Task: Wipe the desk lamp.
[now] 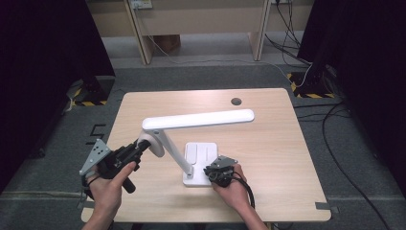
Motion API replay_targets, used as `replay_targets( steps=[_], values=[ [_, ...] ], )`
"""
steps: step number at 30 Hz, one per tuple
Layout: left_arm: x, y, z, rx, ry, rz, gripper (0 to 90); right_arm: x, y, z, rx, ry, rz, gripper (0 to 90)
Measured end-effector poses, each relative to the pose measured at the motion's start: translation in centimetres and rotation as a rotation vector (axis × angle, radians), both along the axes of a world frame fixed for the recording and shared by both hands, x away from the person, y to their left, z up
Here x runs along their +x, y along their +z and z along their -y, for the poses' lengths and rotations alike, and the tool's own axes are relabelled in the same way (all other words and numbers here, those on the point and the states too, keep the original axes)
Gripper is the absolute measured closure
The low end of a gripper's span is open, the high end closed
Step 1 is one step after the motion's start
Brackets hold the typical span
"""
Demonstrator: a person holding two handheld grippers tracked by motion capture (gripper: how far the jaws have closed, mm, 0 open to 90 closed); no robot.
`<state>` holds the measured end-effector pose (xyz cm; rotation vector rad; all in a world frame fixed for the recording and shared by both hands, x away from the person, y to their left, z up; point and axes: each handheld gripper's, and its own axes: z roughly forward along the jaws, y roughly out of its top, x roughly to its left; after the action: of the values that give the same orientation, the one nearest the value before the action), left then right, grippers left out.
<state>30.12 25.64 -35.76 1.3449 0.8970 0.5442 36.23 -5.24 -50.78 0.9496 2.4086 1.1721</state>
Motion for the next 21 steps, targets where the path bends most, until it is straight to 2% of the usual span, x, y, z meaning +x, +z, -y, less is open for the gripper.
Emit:
replay_targets(
  steps=[10, 21],
  values=[
    [0.3, -0.9, 0.3, 0.016, -0.006, -0.016, 79.5, 0.0, 0.0, 0.0, -0.001, 0.002, 0.001, 82.7],
    [0.7, -2.9, 0.9, 0.055, -0.012, -0.041, 79.5, 0.0, 0.0, 0.0, 0.000, -0.001, 0.002, 82.7]
  ],
)
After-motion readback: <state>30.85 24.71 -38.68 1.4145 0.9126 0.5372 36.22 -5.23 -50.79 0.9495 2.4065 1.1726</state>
